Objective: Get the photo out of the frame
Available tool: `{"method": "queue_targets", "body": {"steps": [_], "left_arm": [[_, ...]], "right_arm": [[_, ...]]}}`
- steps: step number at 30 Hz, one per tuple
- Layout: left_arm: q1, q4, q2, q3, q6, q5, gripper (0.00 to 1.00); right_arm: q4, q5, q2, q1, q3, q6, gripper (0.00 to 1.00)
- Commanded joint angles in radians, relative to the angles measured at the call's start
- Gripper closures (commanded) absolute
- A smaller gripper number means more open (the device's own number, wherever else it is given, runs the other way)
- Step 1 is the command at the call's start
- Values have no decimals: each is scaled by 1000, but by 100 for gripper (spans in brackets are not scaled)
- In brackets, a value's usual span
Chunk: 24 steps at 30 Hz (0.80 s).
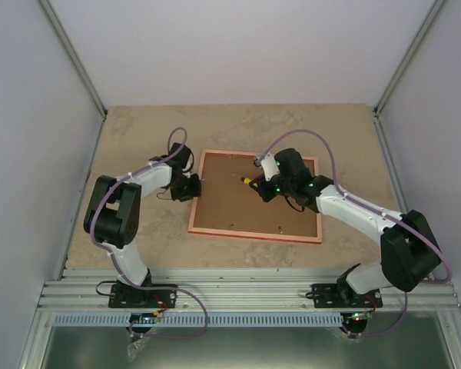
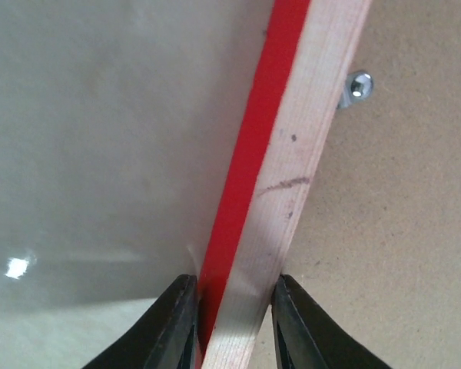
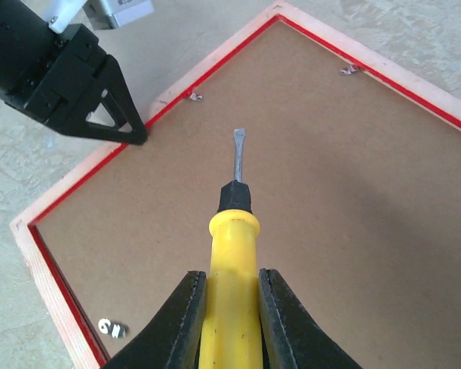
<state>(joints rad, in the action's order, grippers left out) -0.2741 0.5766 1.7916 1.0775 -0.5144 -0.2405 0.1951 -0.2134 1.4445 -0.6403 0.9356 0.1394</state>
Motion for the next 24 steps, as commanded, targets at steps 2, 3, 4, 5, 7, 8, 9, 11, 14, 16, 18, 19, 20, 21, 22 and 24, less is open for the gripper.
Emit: {"method": "queue_targets", "body": {"steps": [2,3,4,5,7,8,9,11,14,16,18,19,20,21,22,24], "left_arm": [[-70,19,-60,-44,-58,-19,71],[-77,16,-75,-55,-65,-21,70],[-86,14,-84,-63,-74,-24,69],[-90,11,-92,-71,-77,-28,67],[-105,11,-103,-80,-80,-37,67],[-114,11,-107,-84,-80,-43,66],[-124,10,-110,-88,-81,-48,65],[-143,9,-117,-96,-81,-51,65],[-170,15,-126,-104,-79,-48,64],[-184,21,-133,-109,-77,-51,64],[-195,28,-146,-116,-73,-48,63],[-197,34,-154,-119,-69,-44,63],[-197,40,-161,-121,-64,-34,63],[-197,50,-167,-120,-56,-15,62],[-198,61,-172,-118,-50,13,62],[-197,78,-178,-105,-38,76,61]], "right_arm": [[-8,-7,24,-30,32,13,100],[-8,-7,30,-35,33,14,100],[-8,-7,38,-40,38,14,100],[-7,-7,44,-45,42,15,100],[-9,-7,61,-55,53,17,100],[-9,-7,66,-61,55,17,99],[-10,-7,78,-68,61,18,99],[-8,-7,95,-79,76,18,100],[-8,-7,122,-93,96,18,100],[-8,-6,140,-99,109,19,100],[-7,-4,155,-108,121,20,100],[-6,-3,162,-110,126,20,100],[-6,-3,170,-112,132,21,100],[-5,-2,175,-116,137,22,99],[-3,1,184,-118,143,22,99],[9,13,202,-126,159,20,100]]}}
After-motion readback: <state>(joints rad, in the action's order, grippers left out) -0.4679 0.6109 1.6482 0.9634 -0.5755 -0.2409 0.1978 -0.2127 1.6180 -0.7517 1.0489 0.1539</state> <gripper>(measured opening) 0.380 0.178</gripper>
